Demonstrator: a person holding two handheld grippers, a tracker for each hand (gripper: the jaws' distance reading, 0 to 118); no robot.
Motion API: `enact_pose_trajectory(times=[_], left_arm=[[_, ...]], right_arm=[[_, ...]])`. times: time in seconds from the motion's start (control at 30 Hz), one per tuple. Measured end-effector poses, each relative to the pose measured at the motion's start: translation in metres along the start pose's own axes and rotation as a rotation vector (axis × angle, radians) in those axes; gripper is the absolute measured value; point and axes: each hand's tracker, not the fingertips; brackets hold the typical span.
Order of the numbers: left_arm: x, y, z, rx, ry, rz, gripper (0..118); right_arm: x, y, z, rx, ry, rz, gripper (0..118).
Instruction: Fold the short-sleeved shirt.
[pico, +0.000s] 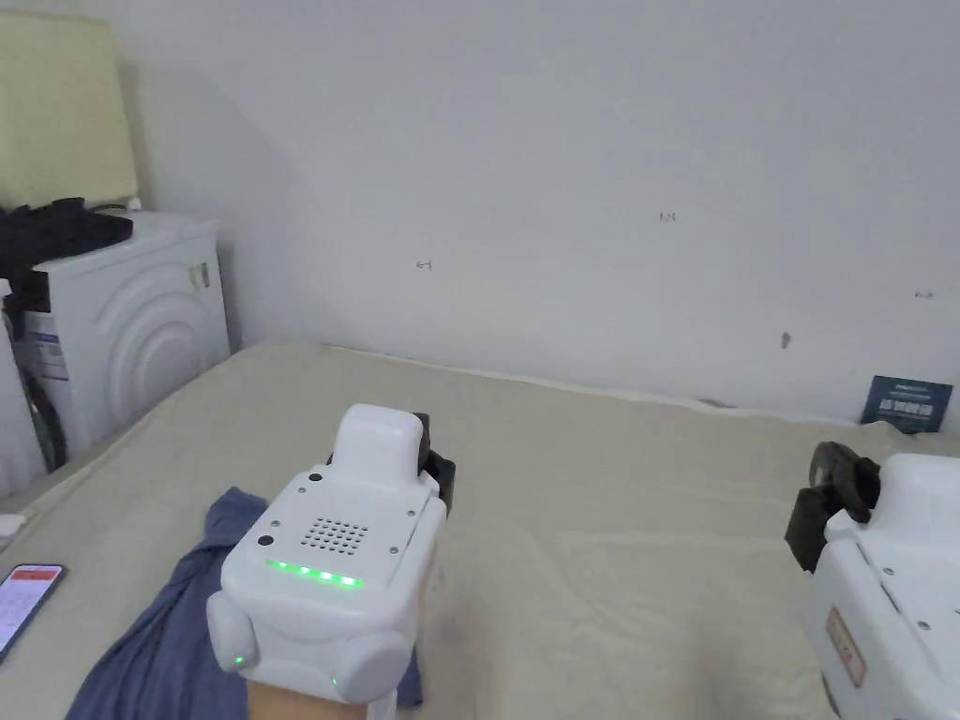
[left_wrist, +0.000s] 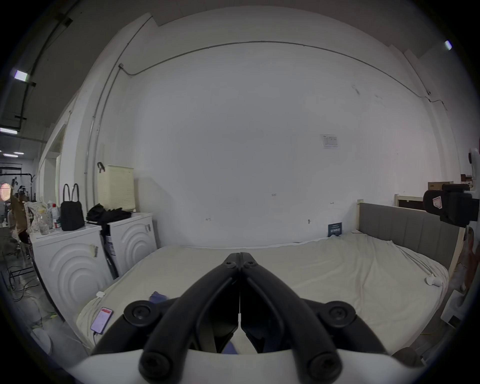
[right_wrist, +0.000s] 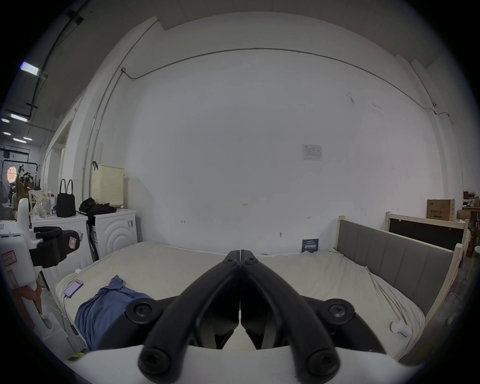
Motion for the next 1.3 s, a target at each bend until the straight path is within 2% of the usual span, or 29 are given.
enact_pose_trajectory(times=[0.4, 0.5, 0.67, 0.8, 0.93, 1.07, 1.1, 1.13, 1.17, 1.2, 1.23, 1.27, 1.3], left_arm=[[-0.074, 0.003, 0.044, -0.001, 0.205, -0.028, 0], [-0.087, -0.002, 0.055, -0.014, 0.248, -0.029, 0], [-0.104, -0.015, 0.067, -0.051, 0.301, -0.022, 0], [-0.107, -0.023, 0.06, -0.071, 0.318, -0.034, 0], [-0.1, -0.054, 0.02, -0.14, 0.279, -0.042, 0], [-0.09, -0.112, -0.042, -0.328, 0.156, -0.012, 1], [-0.089, -0.13, -0.06, -0.378, 0.109, -0.009, 6], [-0.089, -0.149, -0.077, -0.418, 0.076, 0.008, 24], [-0.088, -0.166, -0.092, -0.464, 0.059, 0.038, 77], [-0.09, -0.185, -0.111, -0.544, 0.048, 0.066, 118], [-0.093, -0.204, -0.129, -0.614, 0.042, 0.084, 116], [-0.088, -0.212, -0.137, -0.578, -0.06, 0.097, 116], [-0.091, -0.226, -0.146, -0.66, 0.031, 0.118, 117]], right_arm=[[-0.079, -0.008, -0.013, -0.001, 0.204, -0.021, 0], [-0.087, -0.014, -0.014, 0.028, 0.262, -0.081, 0], [-0.091, -0.022, -0.018, 0.001, 0.26, -0.082, 0], [-0.082, -0.025, -0.014, 0.027, 0.275, -0.126, 0], [-0.075, -0.028, -0.017, 0.01, 0.251, -0.103, 0], [-0.062, -0.038, -0.021, -0.031, 0.214, -0.061, 0], [-0.059, -0.042, -0.023, -0.039, 0.195, -0.052, 0], [-0.055, -0.046, -0.027, -0.047, 0.182, -0.046, 0], [-0.052, -0.049, -0.032, -0.062, 0.173, -0.044, 0], [-0.048, -0.053, -0.035, -0.08, 0.166, -0.043, 0], [-0.045, -0.057, -0.039, -0.093, 0.162, -0.042, 0], [-0.043, -0.061, -0.044, -0.104, 0.155, -0.044, 0], [-0.04, -0.066, -0.049, -0.114, 0.154, -0.052, 0]])
